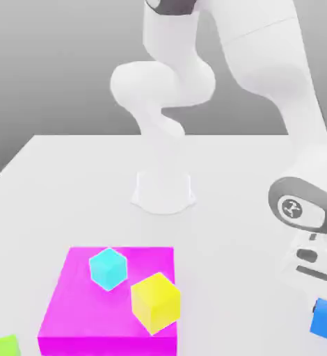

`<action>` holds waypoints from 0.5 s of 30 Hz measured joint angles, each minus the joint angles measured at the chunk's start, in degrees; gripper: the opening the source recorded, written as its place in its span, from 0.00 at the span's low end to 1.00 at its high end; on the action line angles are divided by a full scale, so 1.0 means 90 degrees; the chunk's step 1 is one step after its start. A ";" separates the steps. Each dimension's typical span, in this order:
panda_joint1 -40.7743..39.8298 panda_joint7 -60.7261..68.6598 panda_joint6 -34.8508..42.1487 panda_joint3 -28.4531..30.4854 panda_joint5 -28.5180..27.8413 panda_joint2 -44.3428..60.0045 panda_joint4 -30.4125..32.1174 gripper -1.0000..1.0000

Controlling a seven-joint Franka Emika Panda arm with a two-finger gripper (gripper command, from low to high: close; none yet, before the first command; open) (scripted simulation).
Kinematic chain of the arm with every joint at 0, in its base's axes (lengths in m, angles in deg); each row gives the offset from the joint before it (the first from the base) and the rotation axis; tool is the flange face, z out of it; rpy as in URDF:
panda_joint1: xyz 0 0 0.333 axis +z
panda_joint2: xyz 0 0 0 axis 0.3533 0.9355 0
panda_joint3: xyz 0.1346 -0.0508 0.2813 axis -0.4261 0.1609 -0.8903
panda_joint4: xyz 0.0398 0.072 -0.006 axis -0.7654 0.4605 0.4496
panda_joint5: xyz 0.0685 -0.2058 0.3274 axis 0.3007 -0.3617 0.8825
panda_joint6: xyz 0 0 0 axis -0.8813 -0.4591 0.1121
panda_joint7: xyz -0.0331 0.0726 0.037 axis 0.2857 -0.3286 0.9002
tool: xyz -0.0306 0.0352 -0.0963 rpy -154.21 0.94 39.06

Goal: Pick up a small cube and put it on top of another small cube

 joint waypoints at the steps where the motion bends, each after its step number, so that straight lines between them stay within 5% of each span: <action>1: -0.0046 0.0043 0.0055 -0.0059 0.0061 -0.0077 0.0022 0.00; 5: -0.0471 0.0423 0.0620 -0.0562 0.0697 -0.0882 0.0249 0.00; 15: -0.1398 -0.1939 0.1668 0.0545 0.1925 -0.2608 0.0817 0.00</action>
